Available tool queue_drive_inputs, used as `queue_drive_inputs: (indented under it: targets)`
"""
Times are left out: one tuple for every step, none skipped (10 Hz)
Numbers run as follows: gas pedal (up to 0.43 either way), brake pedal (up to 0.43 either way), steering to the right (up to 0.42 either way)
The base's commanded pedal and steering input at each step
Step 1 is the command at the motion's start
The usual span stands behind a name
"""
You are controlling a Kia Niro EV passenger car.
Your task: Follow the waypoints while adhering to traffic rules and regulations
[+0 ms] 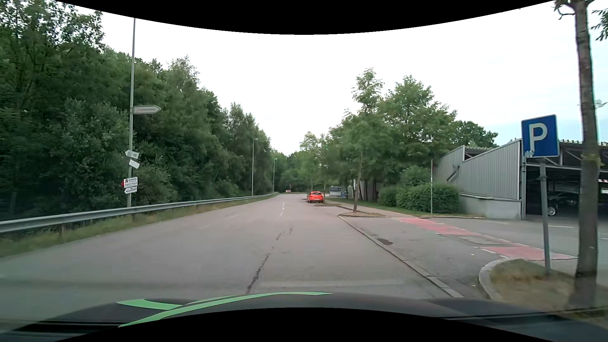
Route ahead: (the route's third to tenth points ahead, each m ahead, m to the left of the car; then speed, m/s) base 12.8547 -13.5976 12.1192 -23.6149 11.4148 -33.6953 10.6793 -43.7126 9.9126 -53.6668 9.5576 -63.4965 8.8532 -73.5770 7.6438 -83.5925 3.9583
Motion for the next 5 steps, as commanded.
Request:
queue_drive_inputs:
  targets:
    - [0.000, 0.220, -0.005]
    - [0.000, 0.220, -0.004]
    - [0.000, 0.220, -0.001]
    - [0.000, 0.220, 0.013]
    - [0.000, 0.213, 0.041]
